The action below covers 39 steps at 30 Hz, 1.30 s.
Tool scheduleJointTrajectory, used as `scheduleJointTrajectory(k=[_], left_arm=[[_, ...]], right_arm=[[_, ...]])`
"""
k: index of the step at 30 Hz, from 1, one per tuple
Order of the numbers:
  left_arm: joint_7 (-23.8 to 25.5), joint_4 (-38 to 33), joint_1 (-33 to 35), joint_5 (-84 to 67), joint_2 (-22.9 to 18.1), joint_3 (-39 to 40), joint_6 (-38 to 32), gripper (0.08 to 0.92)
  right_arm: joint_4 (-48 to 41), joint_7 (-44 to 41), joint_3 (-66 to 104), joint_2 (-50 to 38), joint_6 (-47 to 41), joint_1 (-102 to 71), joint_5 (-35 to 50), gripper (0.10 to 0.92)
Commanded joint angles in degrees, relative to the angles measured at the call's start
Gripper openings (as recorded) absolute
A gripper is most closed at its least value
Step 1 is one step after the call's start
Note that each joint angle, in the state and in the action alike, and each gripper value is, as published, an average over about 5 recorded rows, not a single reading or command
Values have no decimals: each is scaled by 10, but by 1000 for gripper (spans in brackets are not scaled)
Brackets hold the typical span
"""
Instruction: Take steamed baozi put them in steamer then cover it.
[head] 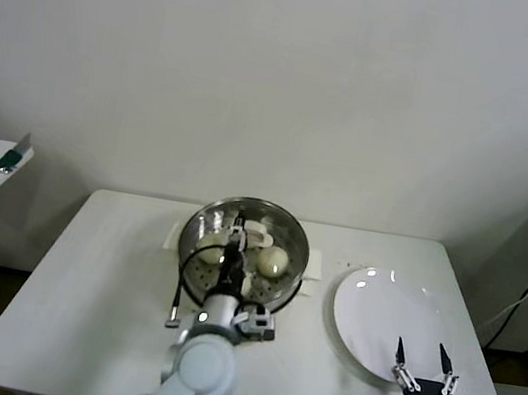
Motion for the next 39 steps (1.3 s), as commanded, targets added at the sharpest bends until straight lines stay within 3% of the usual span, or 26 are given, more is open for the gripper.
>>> scheduleJointTrajectory(k=[1, 7, 11, 16, 20, 24, 30, 39], left_arm=[[-11, -136, 38, -111, 97, -8, 1, 666], [-135, -166, 104, -285, 132, -106, -80, 806], [-217, -170, 140, -497, 142, -235, -154, 822], [-248, -152, 197, -748, 132, -422, -249, 823], [-250, -105, 271, -917, 143, -512, -359, 823], [-252, -60, 338, -1023, 159, -524, -433, 823], [-242, 18, 351, -1028, 137, -481, -513, 823], [-219, 54, 353, -1020, 106, -441, -547, 823]], right_arm=[[6, 4, -6, -2, -23, -2, 13, 823], [39, 42, -22, -19, -36, -5, 30, 823], [63, 62, -43, -52, -33, -10, 43, 823], [71, 73, -59, -57, -30, -9, 40, 823], [70, 72, -58, -49, -31, -7, 31, 823], [63, 72, -59, -49, -30, -3, 30, 823], [48, 71, -61, -48, -22, 3, 29, 823], [44, 70, -69, -51, -19, 0, 38, 823]])
